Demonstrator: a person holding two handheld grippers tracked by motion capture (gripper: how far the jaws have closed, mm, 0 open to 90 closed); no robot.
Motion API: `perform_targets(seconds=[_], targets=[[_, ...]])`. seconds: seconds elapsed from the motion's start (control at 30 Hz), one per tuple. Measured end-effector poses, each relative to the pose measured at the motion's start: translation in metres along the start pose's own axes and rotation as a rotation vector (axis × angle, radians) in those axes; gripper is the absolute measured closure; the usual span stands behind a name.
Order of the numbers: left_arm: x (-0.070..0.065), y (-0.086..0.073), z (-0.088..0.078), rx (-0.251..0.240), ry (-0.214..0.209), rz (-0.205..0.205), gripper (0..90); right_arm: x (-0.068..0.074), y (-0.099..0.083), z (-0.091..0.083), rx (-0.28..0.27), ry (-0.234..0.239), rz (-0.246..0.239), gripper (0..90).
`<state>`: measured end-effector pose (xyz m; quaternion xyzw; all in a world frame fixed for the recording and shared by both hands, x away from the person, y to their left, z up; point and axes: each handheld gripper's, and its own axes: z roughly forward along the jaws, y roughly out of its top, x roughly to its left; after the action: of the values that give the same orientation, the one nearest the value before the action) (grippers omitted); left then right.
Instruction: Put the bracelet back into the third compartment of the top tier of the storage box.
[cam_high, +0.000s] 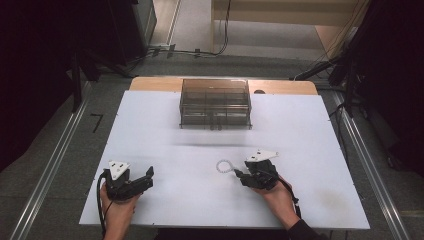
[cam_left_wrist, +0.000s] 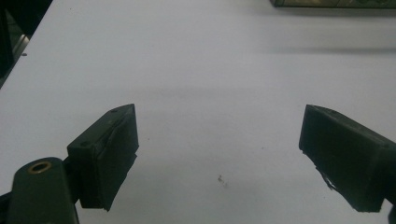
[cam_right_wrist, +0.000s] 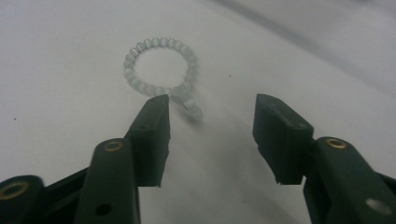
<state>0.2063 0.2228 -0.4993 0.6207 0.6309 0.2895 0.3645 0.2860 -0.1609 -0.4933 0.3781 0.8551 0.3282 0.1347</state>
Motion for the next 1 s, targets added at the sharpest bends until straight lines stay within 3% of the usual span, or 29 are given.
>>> perform_targets(seconds=[0.33,0.73,1.0], targets=[[0.000,0.000,0.000,0.000,0.000,0.000,12.0,-0.001,0.003,0.006,0.013,0.058,0.008,67.5],[0.001,0.000,0.000,0.001,0.000,-0.002,12.1,-0.002,0.004,0.011,0.030,0.084,-0.008,81.4],[0.001,0.000,-0.001,0.001,0.000,-0.003,12.1,-0.002,0.005,0.010,0.021,0.088,-0.014,83.1]])
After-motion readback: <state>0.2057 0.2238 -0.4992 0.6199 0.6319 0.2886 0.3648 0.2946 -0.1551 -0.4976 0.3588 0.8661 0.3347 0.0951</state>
